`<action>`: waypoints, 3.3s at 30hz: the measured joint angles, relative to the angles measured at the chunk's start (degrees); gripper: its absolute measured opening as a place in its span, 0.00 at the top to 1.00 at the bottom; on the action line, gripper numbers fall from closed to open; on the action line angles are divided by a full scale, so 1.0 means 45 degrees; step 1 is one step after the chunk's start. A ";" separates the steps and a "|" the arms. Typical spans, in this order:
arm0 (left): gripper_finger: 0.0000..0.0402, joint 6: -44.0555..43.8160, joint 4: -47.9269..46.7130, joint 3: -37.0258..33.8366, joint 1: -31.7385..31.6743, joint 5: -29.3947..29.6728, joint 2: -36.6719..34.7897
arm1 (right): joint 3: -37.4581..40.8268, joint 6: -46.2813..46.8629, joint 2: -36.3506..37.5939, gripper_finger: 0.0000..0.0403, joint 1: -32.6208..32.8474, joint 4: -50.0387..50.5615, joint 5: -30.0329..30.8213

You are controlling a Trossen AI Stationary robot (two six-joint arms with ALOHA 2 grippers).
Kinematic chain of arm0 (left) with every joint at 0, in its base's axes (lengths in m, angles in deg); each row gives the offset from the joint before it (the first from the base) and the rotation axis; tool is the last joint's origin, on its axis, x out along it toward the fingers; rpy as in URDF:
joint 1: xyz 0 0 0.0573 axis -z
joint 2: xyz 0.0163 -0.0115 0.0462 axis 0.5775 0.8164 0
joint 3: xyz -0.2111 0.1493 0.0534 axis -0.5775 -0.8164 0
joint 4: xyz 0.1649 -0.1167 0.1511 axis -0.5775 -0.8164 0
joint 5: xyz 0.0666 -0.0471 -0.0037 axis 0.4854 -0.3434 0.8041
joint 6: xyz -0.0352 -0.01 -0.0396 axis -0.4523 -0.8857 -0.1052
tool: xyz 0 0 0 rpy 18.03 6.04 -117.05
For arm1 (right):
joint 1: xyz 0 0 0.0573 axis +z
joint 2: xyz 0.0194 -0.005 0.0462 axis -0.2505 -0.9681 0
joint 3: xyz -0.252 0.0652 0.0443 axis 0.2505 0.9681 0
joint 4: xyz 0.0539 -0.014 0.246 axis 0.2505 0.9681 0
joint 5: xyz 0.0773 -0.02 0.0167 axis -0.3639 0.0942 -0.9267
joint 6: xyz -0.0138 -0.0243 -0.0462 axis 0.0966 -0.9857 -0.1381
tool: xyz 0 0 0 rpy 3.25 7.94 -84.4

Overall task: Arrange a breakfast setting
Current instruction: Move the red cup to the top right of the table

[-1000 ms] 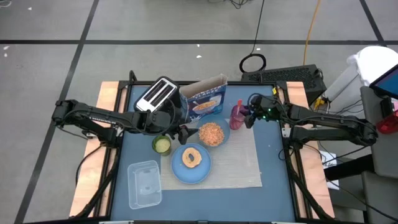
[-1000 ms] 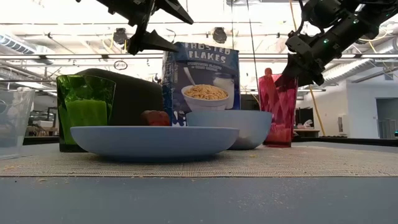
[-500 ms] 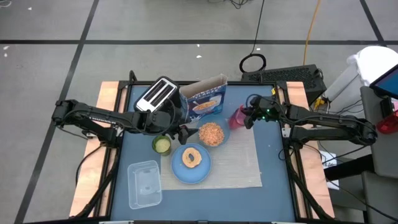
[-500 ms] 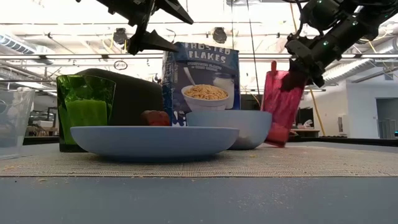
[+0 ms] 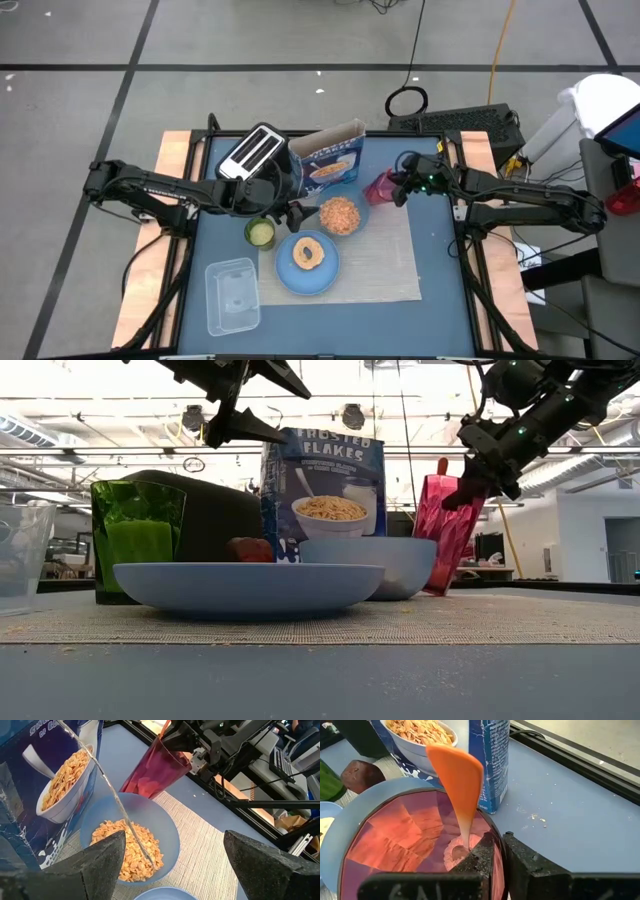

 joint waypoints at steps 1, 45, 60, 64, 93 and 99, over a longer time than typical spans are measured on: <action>0.15 0.0000 0.0000 0.0000 0.0000 0.0000 0.0000 | -0.0003 0.0018 0.0000 0.95 -0.0005 -0.0032 0.0003; 0.15 0.0000 0.0000 0.0000 0.0000 0.0126 0.0000 | -0.2419 -0.0520 -0.2328 0.95 -0.4662 0.2344 -0.0062; 0.15 0.0000 0.0000 0.0000 -0.0003 0.0131 0.0000 | -0.2414 -0.0389 -0.2336 0.84 -0.4677 0.2262 -0.0046; 0.15 0.0000 -0.0005 0.0000 0.0000 0.0131 0.0000 | -0.2399 -0.0413 -0.2336 0.81 -0.4677 0.2257 -0.0044; 0.15 0.0000 -0.0005 0.0000 -0.0005 0.0131 0.0000 | -0.2395 -0.1098 -0.2331 0.52 -0.4677 0.0469 -0.0001; 0.15 -0.0005 -0.0010 0.0000 -0.0001 0.0131 0.0000 | -0.2395 -0.1103 -0.2324 0.52 -0.4677 -0.0053 -0.0005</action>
